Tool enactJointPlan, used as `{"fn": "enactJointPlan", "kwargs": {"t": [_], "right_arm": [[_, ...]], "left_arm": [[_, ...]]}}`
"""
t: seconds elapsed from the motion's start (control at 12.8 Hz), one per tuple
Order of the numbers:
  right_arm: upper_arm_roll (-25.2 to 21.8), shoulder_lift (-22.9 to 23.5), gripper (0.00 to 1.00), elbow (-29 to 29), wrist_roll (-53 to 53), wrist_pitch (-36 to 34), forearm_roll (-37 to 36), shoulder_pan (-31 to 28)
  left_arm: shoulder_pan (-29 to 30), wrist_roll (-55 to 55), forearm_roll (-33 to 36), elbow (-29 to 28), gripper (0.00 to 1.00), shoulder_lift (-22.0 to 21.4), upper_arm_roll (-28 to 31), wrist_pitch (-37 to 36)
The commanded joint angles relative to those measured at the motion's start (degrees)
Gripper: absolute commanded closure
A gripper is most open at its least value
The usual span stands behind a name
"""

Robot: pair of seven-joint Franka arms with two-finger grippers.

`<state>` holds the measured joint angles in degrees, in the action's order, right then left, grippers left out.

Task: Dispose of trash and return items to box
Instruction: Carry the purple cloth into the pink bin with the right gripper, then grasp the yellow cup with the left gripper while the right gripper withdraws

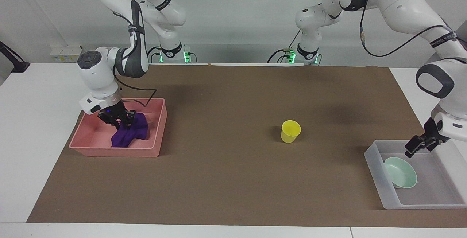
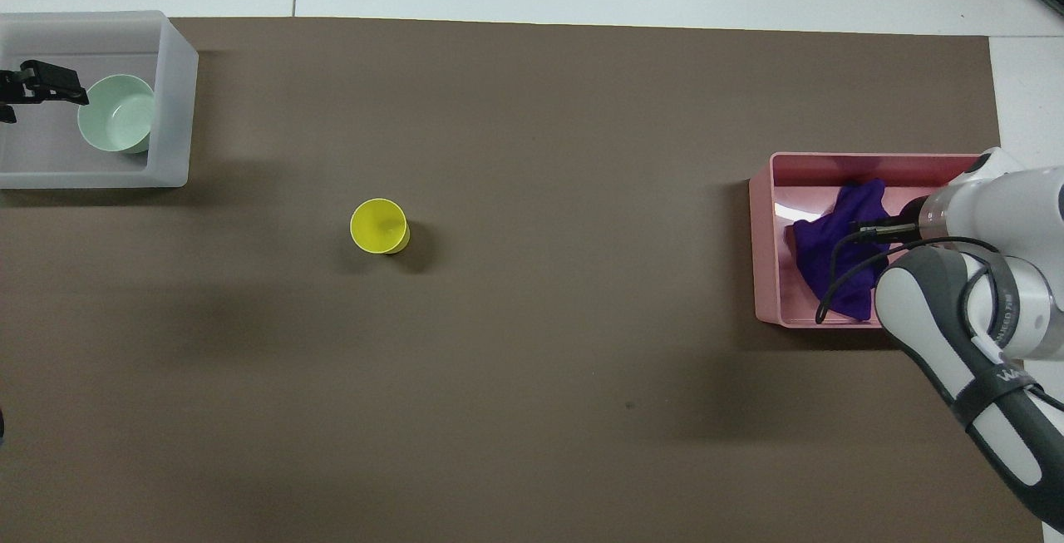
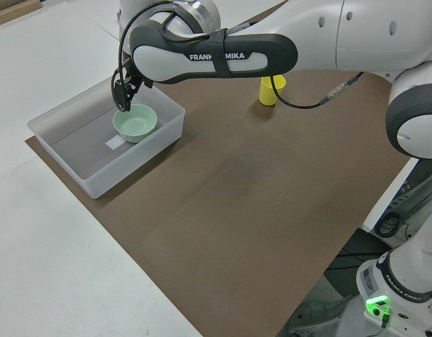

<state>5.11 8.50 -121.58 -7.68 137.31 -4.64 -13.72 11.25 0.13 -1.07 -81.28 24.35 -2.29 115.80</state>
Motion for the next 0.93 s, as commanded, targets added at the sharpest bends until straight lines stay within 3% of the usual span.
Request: {"fn": "enactJointPlan", "kwargs": {"t": [0.0,0.31,0.62,0.86], "right_arm": [[0.8,-1.9,0.0,1.3,2.2,-1.8,-0.4,-0.4],[1.4,-6.3,0.0,4.4,12.6,-10.3,0.2,2.3],[1.5,-11.1,0.0,9.9,17.9,-22.0,0.9,4.2],[1.2,-11.5,0.0,18.0,17.9,-32.6,2.2,3.9]], "left_arm": [[-5.3,-0.4,0.8,-10.3,0.0,-8.3,0.6,-2.0],[-14.7,-1.1,0.8,-21.4,0.0,-12.9,0.6,1.8],[-23.5,-8.6,0.7,-35.9,0.0,-17.3,0.6,15.7],[-26.9,-11.5,0.7,-37.3,0.0,-16.5,0.6,18.0]]}}
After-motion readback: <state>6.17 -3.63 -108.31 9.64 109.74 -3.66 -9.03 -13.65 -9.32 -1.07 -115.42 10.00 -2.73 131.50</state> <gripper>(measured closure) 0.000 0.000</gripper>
